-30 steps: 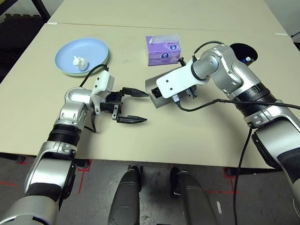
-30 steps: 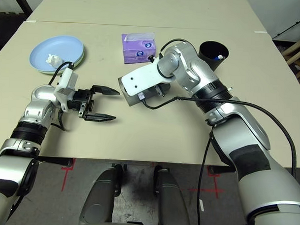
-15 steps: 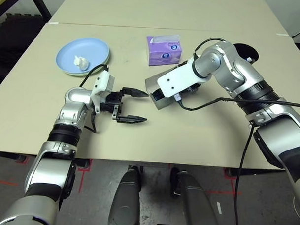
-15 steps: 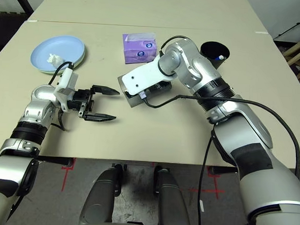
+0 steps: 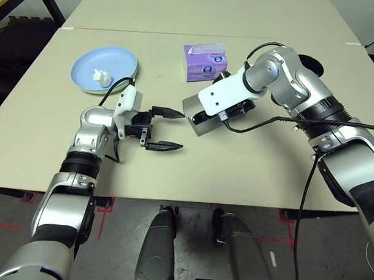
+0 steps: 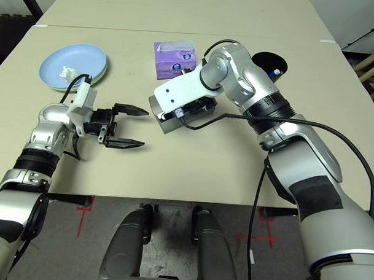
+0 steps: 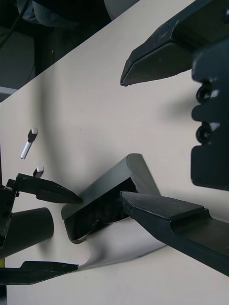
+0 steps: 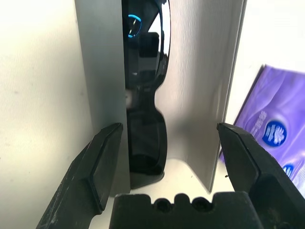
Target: Organize and tidy the items on the table.
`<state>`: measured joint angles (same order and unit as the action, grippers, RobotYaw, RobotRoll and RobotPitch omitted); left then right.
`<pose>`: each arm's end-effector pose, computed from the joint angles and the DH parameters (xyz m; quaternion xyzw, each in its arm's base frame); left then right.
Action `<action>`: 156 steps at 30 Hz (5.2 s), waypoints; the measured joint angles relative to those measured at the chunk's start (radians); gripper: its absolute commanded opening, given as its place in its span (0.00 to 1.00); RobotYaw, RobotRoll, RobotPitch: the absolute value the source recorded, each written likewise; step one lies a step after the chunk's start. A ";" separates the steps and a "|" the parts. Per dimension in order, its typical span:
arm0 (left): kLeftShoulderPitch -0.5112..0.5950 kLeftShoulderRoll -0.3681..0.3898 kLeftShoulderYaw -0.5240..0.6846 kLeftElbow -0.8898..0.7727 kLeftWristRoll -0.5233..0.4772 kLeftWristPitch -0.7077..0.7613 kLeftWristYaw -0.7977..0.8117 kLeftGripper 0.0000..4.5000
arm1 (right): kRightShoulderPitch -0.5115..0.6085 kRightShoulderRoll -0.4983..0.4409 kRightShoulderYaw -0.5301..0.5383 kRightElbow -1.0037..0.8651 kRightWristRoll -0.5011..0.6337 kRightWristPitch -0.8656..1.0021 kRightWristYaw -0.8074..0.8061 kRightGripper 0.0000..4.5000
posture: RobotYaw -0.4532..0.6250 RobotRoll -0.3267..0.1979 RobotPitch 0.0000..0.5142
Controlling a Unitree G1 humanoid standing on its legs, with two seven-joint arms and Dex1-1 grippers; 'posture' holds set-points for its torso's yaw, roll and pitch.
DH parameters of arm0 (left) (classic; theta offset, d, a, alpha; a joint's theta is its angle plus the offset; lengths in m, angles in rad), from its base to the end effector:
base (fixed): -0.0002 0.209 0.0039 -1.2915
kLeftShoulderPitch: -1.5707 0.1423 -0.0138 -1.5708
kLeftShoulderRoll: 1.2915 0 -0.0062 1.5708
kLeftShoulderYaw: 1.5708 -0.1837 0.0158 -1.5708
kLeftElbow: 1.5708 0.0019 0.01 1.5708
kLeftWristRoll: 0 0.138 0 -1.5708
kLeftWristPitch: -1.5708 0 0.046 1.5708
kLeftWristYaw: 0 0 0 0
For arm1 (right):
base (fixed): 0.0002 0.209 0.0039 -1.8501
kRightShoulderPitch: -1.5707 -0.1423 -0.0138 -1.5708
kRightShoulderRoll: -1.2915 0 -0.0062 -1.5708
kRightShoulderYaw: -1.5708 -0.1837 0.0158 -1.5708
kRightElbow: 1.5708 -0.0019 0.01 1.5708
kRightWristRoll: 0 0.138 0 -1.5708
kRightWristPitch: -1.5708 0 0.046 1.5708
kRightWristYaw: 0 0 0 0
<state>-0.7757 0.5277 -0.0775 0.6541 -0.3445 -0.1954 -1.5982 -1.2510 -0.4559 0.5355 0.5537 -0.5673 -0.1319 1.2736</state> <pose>0.3293 0.2340 0.1688 0.1806 -0.0514 -0.6871 0.7019 0.3420 -0.0965 0.2791 -0.7036 0.0677 0.4909 0.5093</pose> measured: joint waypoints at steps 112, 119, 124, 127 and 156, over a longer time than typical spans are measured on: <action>-0.231 -0.046 0.066 0.366 0.249 -0.081 0.453 0.00 | 0.874 -0.043 -0.647 -0.397 0.963 0.108 -0.255 1.00 | 0.49 0.62 0.45; -0.231 -0.076 0.054 0.364 0.274 -0.093 0.475 0.00 | 0.868 -0.045 -0.647 -0.397 0.963 0.108 -0.255 1.00 | 0.49 0.62 0.45; -0.221 -0.091 0.047 0.313 0.275 -0.093 0.474 0.00 | 0.866 -0.049 -0.647 -0.397 0.962 0.108 -0.255 1.00 | 0.49 0.62 0.45; -0.197 -0.093 0.036 0.260 0.275 -0.090 0.474 0.00 | 0.866 -0.054 -0.646 -0.396 0.949 0.102 -0.257 1.00 | 0.49 0.62 0.45; -0.019 -0.133 -0.043 -0.140 0.243 0.184 0.430 0.00 | 0.849 -0.057 -0.645 -0.394 0.938 0.087 -0.257 1.00 | 0.49 0.62 0.44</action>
<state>-0.7945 0.3949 -0.1207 0.5139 -0.1016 -0.0116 -1.1678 -0.4023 -0.5133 -0.1093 0.1594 0.3707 -0.0454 1.0164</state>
